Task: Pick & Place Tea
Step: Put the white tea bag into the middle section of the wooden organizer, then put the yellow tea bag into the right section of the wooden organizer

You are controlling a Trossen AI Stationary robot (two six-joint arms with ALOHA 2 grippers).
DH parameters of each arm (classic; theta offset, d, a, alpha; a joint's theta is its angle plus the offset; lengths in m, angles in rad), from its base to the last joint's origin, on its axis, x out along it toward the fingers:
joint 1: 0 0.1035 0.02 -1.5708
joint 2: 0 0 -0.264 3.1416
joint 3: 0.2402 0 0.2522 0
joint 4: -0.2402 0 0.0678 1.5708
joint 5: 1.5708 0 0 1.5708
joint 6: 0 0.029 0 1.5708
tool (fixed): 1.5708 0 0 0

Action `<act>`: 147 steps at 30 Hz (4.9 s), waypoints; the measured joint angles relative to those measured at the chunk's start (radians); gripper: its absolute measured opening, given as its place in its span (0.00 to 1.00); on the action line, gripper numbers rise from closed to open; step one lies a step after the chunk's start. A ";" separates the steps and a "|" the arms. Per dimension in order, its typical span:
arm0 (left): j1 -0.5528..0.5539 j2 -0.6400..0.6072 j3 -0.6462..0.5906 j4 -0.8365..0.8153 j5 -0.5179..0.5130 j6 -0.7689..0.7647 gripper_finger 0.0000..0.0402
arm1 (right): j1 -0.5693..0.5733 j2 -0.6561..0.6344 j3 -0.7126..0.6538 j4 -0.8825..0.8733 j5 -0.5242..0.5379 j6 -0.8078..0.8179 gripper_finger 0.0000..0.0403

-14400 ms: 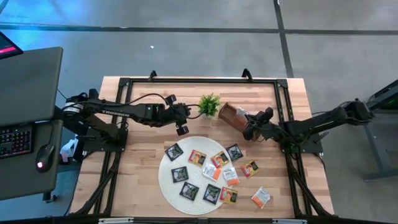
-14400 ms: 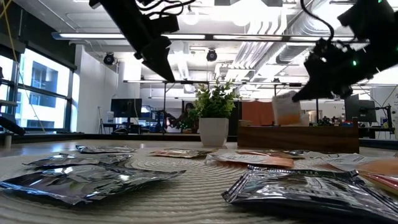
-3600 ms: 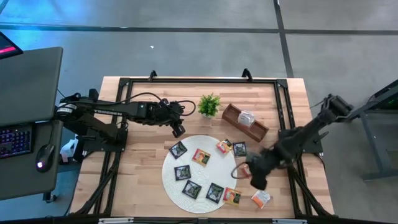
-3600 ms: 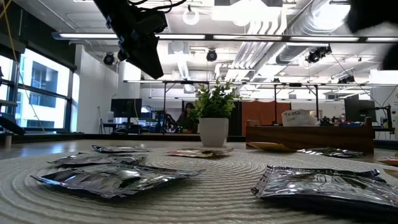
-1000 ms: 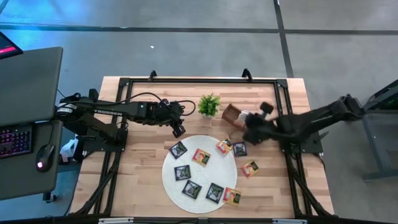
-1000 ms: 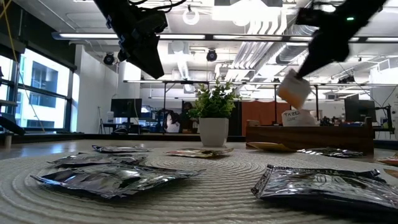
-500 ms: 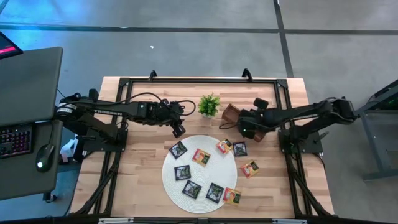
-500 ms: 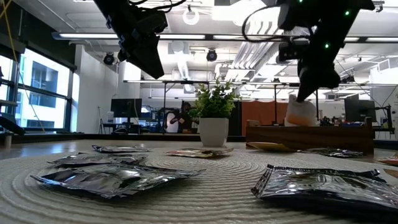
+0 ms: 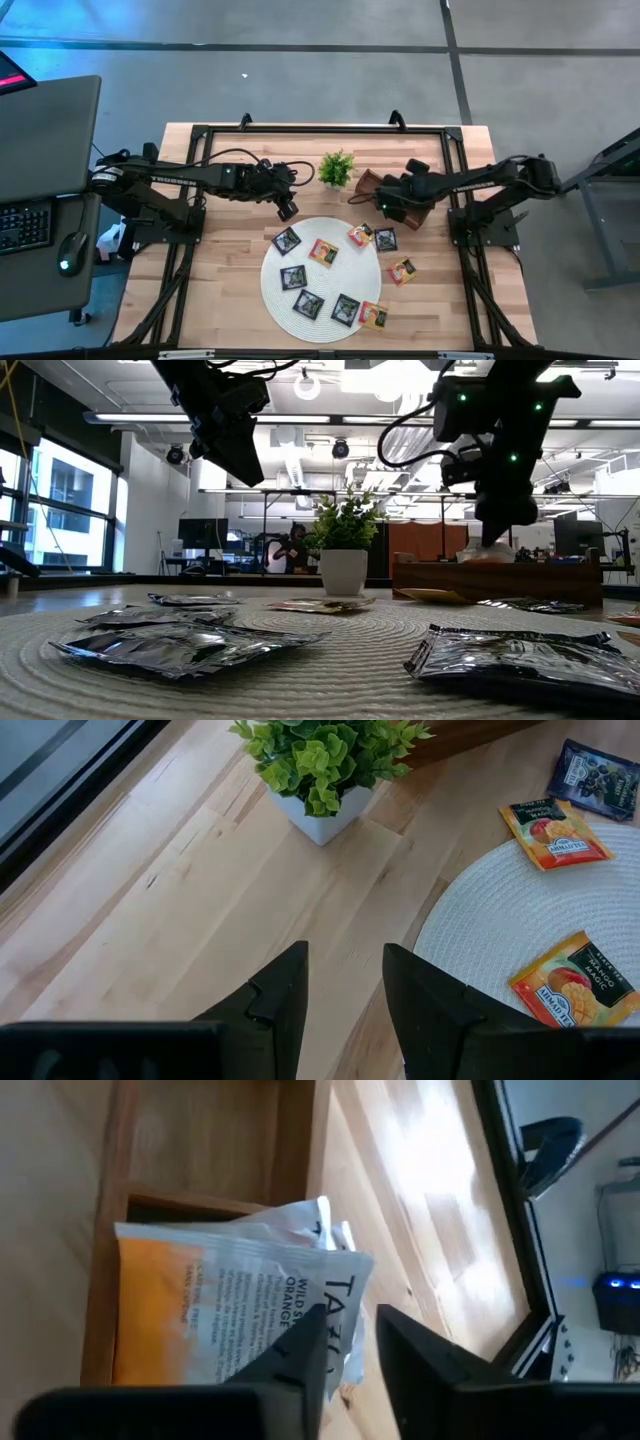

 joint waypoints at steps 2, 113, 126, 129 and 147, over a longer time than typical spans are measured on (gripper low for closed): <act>0.000 0.000 0.000 0.000 0.000 0.000 0.32 | 0.002 -0.007 0.000 0.002 0.002 0.001 0.27; 0.000 0.011 -0.001 0.044 0.029 0.027 0.32 | 0.360 -0.100 0.033 -0.448 0.115 0.481 0.01; 0.000 0.011 0.000 0.043 0.029 0.027 0.32 | 0.238 -0.101 -0.101 -0.352 0.006 0.423 0.01; 0.000 0.011 0.000 0.043 0.029 0.027 0.32 | 0.234 -0.101 -0.103 -0.349 -0.021 0.417 0.03; 0.000 0.011 0.000 0.043 0.078 0.027 0.32 | 0.255 -0.102 0.040 -0.334 -0.097 0.424 0.29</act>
